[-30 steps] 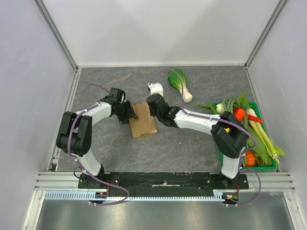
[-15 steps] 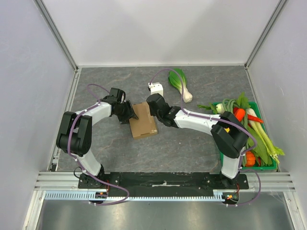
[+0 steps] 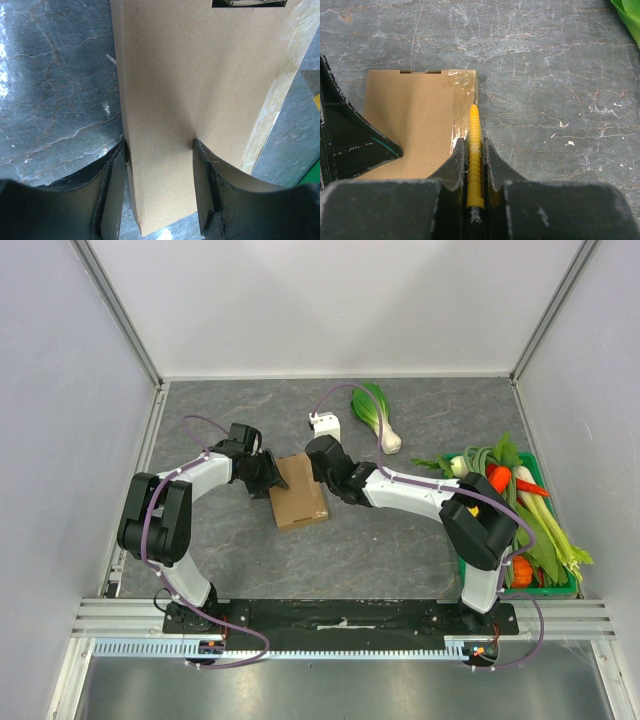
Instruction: Unpack the express box
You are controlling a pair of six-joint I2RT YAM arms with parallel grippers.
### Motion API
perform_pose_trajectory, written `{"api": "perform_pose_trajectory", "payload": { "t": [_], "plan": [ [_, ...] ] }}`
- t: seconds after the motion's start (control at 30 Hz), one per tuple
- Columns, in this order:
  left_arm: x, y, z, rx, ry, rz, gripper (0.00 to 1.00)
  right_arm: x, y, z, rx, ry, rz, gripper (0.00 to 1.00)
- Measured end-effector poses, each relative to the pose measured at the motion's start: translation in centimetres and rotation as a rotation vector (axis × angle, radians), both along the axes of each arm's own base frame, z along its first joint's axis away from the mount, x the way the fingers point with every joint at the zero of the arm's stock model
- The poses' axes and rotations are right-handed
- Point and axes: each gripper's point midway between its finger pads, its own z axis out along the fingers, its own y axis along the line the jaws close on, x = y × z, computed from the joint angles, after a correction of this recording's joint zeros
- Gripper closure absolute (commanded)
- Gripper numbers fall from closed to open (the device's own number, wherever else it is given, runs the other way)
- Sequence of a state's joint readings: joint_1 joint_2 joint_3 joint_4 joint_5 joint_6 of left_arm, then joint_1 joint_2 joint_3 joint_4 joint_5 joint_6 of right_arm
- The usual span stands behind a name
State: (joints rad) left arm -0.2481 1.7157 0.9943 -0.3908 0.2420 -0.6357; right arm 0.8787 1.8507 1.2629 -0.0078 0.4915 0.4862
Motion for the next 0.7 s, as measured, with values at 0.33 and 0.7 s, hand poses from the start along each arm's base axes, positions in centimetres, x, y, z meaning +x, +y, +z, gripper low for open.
{"api": "perform_pose_trajectory", "payload": {
  "t": [0.33,0.7],
  "plan": [
    [0.0,0.0,0.0,0.0,0.001,0.0,0.8,0.0,0.01,-0.22,-0.003,0.003,0.0,1.0],
    [0.0,-0.03,-0.02,-0.001,0.002,-0.001,0.81,0.06,-0.06,-0.37,-0.007,0.002,-0.004,1.0]
  ]
}}
